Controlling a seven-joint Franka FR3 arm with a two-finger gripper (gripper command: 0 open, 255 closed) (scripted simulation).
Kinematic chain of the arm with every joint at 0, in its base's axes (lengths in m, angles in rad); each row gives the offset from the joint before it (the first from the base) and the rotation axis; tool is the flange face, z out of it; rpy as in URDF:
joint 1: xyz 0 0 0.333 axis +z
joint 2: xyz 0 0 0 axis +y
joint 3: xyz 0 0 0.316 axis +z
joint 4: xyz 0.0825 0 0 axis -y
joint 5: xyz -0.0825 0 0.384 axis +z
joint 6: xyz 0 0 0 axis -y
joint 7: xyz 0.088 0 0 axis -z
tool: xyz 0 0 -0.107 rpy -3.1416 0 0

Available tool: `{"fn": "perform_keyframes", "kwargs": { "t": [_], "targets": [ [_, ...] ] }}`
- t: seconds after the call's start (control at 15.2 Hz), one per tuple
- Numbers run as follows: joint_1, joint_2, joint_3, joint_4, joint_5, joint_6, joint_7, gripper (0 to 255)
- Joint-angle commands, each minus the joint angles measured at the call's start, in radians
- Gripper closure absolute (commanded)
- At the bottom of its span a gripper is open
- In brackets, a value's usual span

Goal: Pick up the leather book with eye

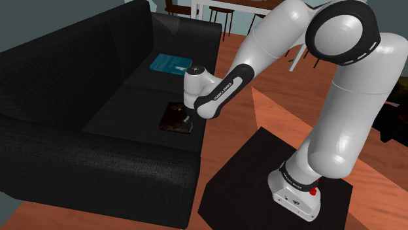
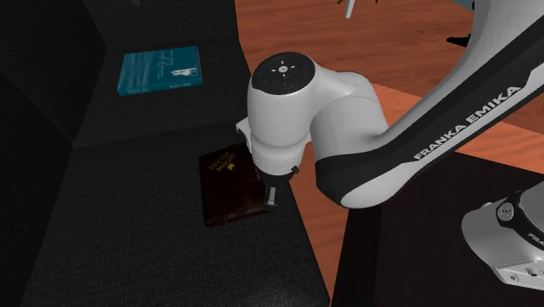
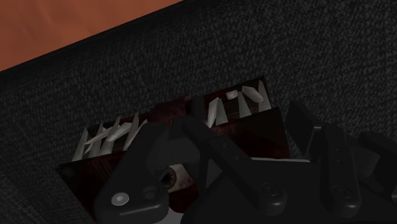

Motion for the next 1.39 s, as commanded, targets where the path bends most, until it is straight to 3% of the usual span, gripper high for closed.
{"fn": "perform_keyframes", "kwargs": {
  "t": [0.0, 1.32],
  "targets": [
    [0.000, 0.002, 0.000, 0.000, 0.000, 0.001, 0.001, 255],
    [-0.019, -0.178, 0.035, 0.013, 0.094, -0.186, -0.082, 255]
  ]
}}
